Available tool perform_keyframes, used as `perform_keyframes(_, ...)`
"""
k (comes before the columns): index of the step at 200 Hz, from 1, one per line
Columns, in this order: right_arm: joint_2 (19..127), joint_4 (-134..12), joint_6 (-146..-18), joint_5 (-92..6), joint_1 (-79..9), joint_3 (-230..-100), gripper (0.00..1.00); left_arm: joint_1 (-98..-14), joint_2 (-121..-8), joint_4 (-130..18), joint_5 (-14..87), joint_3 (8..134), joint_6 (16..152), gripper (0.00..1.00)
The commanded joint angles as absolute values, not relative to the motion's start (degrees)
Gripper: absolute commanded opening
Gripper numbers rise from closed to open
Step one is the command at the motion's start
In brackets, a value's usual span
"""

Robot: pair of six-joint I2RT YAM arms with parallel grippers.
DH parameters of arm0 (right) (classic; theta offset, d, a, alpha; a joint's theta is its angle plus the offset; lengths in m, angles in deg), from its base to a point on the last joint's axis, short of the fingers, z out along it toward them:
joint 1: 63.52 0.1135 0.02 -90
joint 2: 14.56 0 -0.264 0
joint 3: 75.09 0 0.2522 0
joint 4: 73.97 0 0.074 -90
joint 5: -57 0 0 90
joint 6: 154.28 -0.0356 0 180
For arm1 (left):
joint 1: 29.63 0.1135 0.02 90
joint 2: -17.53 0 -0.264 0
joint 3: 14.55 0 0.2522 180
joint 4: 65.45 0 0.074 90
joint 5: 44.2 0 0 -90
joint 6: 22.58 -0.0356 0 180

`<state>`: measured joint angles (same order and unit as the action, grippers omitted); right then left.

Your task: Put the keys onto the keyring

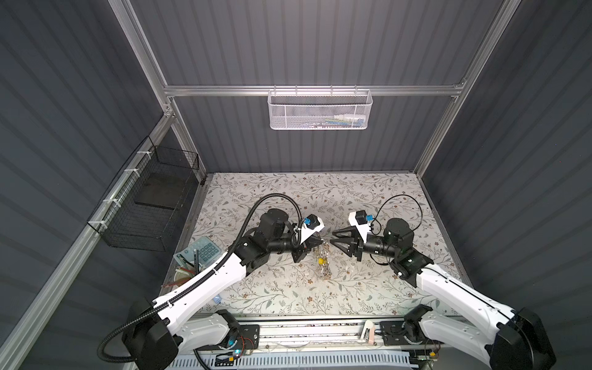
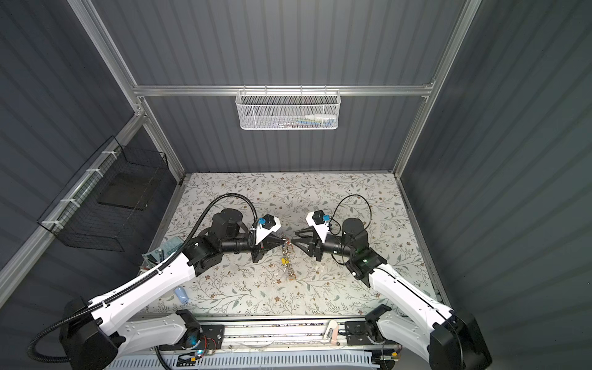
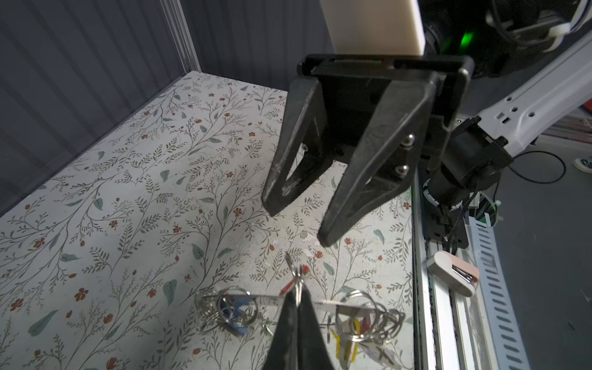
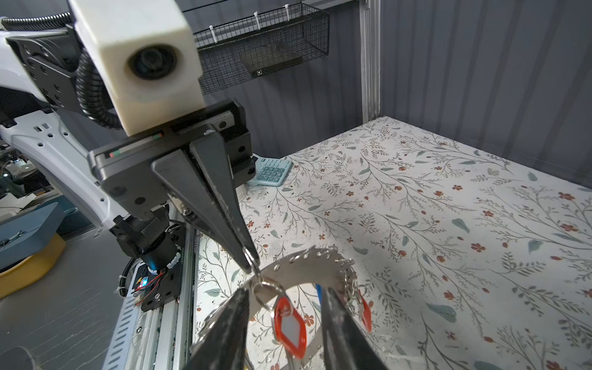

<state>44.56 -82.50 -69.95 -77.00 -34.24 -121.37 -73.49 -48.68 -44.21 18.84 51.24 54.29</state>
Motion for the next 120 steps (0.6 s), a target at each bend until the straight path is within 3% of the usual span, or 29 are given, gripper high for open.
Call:
perform_keyframes(1, 45.03, -84.38, -70.95, -79.57, -34.38, -120.94, 0.40, -73.68, -46.32, -55.73, 17.93, 49.21, 59.25, 0.00)
perform_keyframes(120, 45.29, -83.86, -70.71, -78.39, -34.35, -121.04, 0.39, -73.75, -45.80, -89.13, 17.35, 34.83, 74.36, 0.00)
